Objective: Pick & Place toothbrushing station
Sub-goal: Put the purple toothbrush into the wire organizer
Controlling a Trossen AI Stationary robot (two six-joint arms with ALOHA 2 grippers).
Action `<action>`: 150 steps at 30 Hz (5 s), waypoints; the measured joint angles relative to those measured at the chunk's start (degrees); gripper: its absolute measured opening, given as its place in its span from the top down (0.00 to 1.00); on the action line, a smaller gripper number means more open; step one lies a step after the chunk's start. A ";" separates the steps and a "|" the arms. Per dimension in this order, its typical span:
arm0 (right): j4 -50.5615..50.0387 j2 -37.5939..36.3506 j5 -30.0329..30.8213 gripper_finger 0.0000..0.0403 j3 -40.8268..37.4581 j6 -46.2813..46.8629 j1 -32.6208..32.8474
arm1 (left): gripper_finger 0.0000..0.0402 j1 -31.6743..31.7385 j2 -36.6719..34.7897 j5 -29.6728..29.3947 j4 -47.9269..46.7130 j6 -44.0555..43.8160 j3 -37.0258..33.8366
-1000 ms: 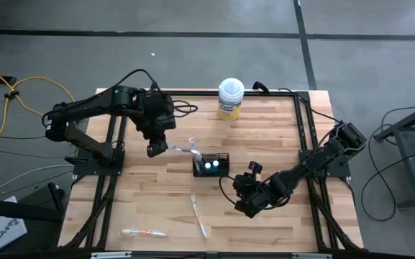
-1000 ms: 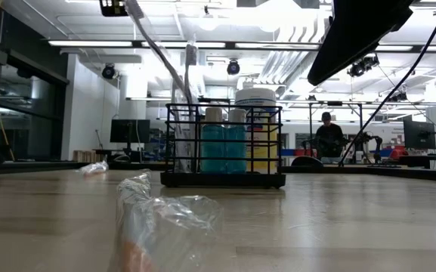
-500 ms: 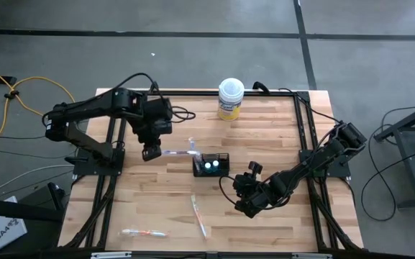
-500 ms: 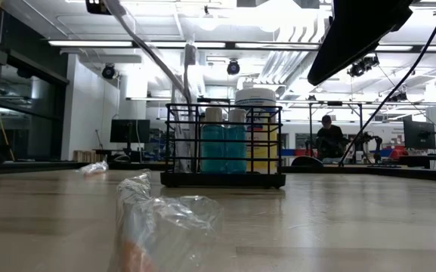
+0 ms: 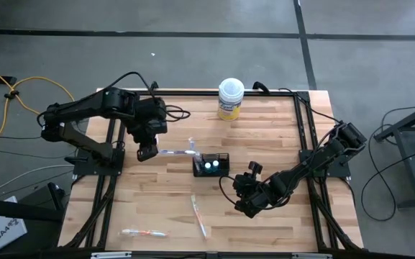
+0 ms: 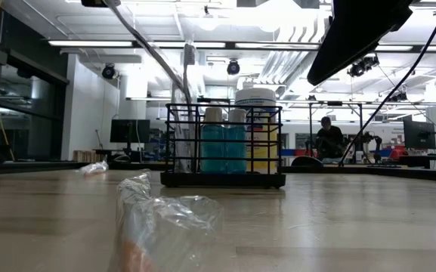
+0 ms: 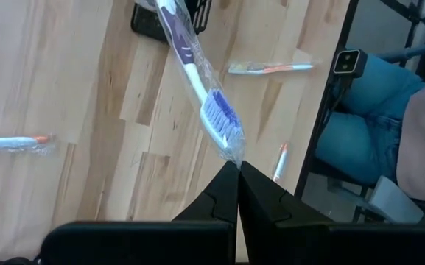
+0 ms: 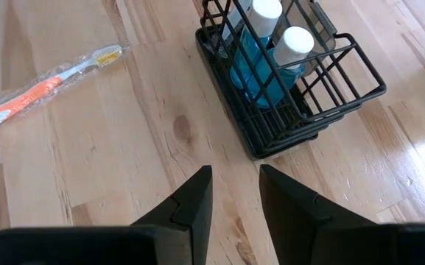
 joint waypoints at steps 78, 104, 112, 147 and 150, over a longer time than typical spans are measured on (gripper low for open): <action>1.07 0.04 1.26 0.74 0.00 0.20 1.97 | 1.00 1.31 8.85 -3.62 9.93 6.97 10.10; 1.49 0.04 1.21 0.74 0.00 1.59 3.58 | 1.00 -0.80 13.33 -13.46 12.01 8.73 10.03; 1.49 0.04 1.22 0.74 0.00 2.16 3.65 | 1.00 -4.29 13.60 -13.29 11.27 6.27 8.67; 1.46 0.04 1.24 0.74 0.00 2.14 3.74 | 1.00 0.96 22.62 -4.16 10.03 9.16 5.92; 1.46 0.04 1.24 0.74 0.00 2.15 3.74 | 1.00 0.98 22.67 -4.94 9.46 9.09 5.92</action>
